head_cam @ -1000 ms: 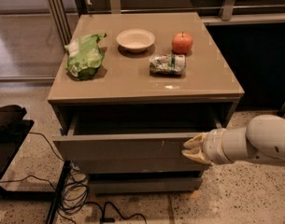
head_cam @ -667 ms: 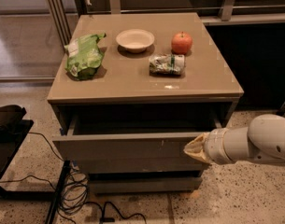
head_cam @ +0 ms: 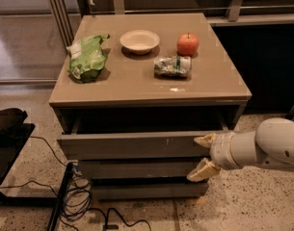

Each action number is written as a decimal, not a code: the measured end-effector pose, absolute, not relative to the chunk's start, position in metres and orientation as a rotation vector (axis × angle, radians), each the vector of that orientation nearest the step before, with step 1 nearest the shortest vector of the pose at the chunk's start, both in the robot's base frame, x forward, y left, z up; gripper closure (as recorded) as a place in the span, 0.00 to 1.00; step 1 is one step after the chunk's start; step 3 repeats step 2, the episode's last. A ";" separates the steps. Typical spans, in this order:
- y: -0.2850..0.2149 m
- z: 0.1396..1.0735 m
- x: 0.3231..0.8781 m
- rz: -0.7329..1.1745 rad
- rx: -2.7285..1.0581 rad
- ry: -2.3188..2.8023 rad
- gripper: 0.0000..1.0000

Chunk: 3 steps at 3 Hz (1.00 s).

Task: Close top drawer

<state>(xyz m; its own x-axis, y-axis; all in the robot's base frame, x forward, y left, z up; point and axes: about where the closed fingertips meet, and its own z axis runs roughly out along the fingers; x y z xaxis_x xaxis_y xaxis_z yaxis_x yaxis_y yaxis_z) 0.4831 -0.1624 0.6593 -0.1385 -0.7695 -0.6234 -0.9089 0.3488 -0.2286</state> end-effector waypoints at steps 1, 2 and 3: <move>-0.162 0.659 0.483 0.267 -1.461 1.946 0.00; -0.162 0.659 0.483 0.267 -1.461 1.946 0.00; -0.162 0.659 0.483 0.267 -1.461 1.946 0.00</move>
Offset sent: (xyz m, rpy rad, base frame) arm 0.0000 0.0000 0.0000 0.0000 0.0000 0.0000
